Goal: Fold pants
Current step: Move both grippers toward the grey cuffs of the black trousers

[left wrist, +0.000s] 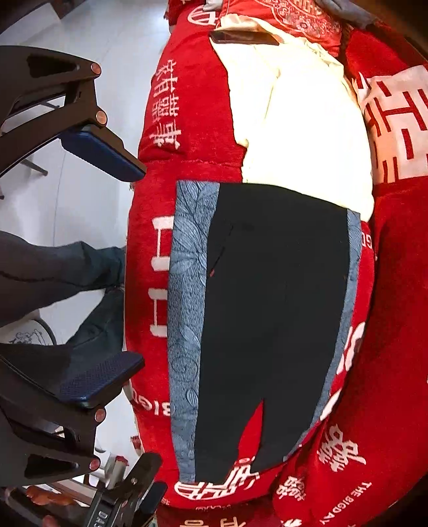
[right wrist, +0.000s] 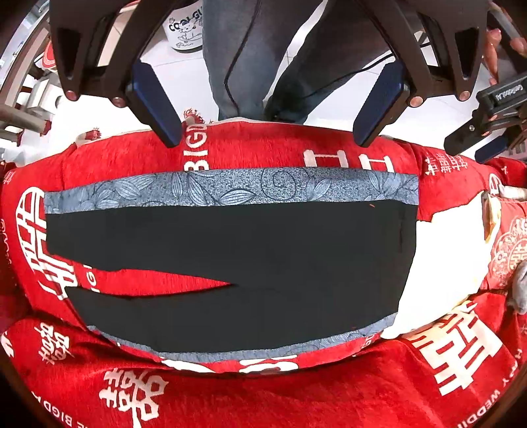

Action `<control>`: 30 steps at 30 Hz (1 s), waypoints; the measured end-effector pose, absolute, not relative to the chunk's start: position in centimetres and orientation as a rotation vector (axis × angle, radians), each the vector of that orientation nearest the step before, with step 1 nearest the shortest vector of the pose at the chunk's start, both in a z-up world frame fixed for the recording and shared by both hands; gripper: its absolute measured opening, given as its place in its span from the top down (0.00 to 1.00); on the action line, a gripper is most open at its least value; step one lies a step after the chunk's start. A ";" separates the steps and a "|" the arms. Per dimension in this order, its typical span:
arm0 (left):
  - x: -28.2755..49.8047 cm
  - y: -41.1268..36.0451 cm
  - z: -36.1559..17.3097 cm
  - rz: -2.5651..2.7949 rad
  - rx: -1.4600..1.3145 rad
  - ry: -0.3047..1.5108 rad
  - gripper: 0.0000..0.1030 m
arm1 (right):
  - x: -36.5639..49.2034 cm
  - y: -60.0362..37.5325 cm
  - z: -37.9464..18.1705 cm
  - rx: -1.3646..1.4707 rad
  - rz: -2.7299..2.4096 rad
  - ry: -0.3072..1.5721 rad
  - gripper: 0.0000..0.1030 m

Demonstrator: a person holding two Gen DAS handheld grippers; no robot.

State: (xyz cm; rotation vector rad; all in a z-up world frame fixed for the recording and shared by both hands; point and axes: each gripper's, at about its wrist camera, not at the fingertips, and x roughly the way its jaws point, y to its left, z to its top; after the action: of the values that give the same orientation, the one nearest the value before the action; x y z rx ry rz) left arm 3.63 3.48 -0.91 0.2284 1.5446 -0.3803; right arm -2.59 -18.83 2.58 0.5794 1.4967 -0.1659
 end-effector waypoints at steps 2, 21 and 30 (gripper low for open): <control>3.6 3.6 -1.1 -0.368 0.241 1.546 0.00 | -2.6 -18.6 2.8 0.576 -0.168 1.498 0.00; 3.9 3.6 -2.0 -0.361 0.284 1.560 0.00 | -3.1 -18.7 2.2 0.598 -0.201 1.525 0.00; 4.0 3.6 -2.1 -0.353 0.293 1.560 0.00 | -3.1 -18.7 1.9 0.595 -0.200 1.531 0.00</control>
State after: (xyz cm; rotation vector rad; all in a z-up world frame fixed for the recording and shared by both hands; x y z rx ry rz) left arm 3.98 3.58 -2.09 0.2935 1.5604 -0.3529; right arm -3.05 -18.69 1.91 0.5945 1.5309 -0.1999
